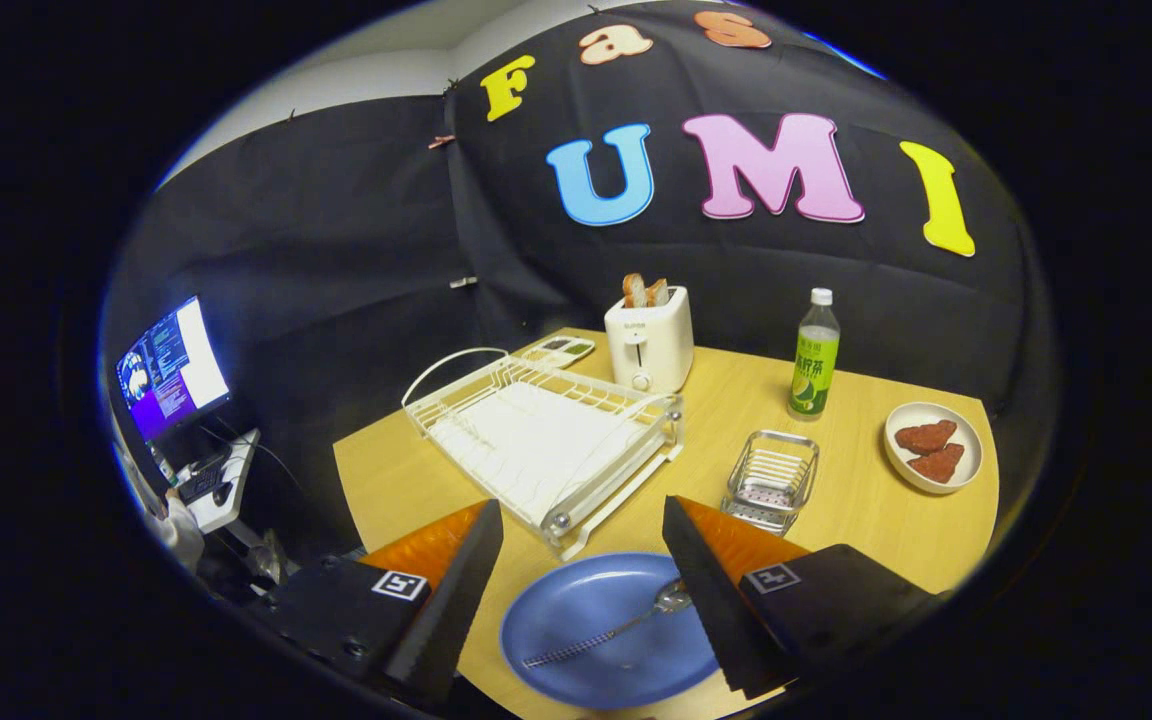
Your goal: Take the plate from the dish rack, then take the spoon from the basket and place it into the plate.
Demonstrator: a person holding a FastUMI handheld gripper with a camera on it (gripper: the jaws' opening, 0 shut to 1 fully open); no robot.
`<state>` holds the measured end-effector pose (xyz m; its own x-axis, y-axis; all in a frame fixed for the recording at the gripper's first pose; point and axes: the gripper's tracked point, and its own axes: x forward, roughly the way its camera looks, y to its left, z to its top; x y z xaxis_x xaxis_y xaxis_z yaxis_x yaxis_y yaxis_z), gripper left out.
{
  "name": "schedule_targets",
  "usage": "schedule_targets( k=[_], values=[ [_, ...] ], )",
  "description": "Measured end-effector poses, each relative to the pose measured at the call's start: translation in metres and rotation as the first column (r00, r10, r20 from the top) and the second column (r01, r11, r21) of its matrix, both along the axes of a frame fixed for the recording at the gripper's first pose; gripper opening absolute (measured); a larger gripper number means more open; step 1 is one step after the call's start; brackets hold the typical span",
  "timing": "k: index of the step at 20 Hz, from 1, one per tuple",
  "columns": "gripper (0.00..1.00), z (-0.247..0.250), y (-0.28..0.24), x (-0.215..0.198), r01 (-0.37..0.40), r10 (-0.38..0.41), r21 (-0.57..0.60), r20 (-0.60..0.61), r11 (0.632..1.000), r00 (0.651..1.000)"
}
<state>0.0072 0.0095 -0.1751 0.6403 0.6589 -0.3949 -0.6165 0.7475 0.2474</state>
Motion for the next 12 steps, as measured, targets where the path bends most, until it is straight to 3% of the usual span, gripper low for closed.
schedule_targets(
  k=[6, 12],
  values=[
    [0.98, 0.073, -0.021, 0.029, 0.087, -0.092, 0.046, 0.145, 0.995, 0.985],
    [0.99, 0.147, -0.049, 0.05, 0.221, -0.235, 0.083, 0.252, 0.972, 0.939]
  ],
)
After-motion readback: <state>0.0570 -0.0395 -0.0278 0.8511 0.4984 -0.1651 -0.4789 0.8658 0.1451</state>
